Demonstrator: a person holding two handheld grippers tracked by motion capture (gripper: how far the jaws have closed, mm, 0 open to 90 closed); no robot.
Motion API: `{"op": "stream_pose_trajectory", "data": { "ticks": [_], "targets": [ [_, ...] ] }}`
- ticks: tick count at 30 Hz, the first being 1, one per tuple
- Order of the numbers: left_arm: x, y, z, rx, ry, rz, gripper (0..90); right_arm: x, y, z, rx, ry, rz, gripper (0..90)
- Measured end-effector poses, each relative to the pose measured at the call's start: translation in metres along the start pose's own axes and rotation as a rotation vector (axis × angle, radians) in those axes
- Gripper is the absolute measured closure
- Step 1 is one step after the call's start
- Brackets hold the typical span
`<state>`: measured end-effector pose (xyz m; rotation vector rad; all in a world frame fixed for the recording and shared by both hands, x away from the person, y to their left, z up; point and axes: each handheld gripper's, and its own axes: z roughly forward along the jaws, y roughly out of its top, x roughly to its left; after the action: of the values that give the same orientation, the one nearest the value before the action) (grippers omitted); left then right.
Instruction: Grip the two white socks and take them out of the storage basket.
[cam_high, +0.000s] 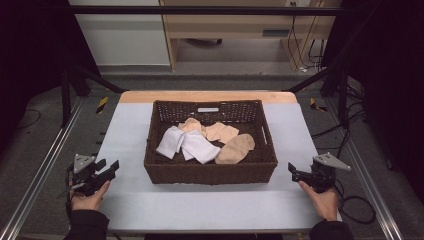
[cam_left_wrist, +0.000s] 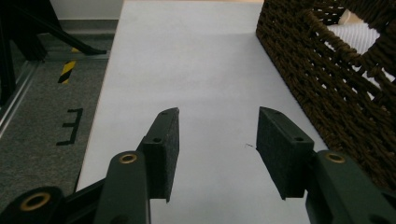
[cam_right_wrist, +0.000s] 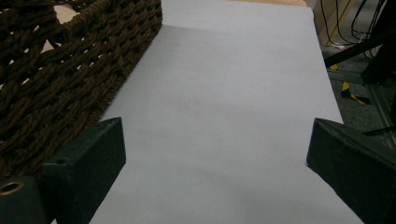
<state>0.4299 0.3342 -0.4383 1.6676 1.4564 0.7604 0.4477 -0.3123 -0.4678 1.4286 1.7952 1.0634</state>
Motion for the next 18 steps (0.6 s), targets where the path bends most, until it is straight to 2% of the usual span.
{"op": "stream_pose_trajectory", "data": {
  "ticks": [8, 11, 16, 18],
  "targets": [
    [-0.008, 0.014, -0.007, -0.030, -0.024, -0.003, 48.5, 0.001, -0.001, -0.001, 0.019, 0.010, -0.009, 5.5],
    [-0.010, 0.021, -0.009, -0.058, -0.047, -0.013, 48.8, 0.001, -0.001, -0.001, 0.017, 0.008, -0.009, 5.4],
    [-0.016, 0.034, -0.014, -0.090, -0.057, -0.009, 49.4, 0.001, -0.001, 0.000, 0.017, 0.003, -0.012, 5.3],
    [-0.019, 0.039, -0.017, -0.101, -0.074, -0.006, 49.1, 0.001, -0.001, 0.000, 0.020, 0.006, -0.013, 5.3]
  ]
}}
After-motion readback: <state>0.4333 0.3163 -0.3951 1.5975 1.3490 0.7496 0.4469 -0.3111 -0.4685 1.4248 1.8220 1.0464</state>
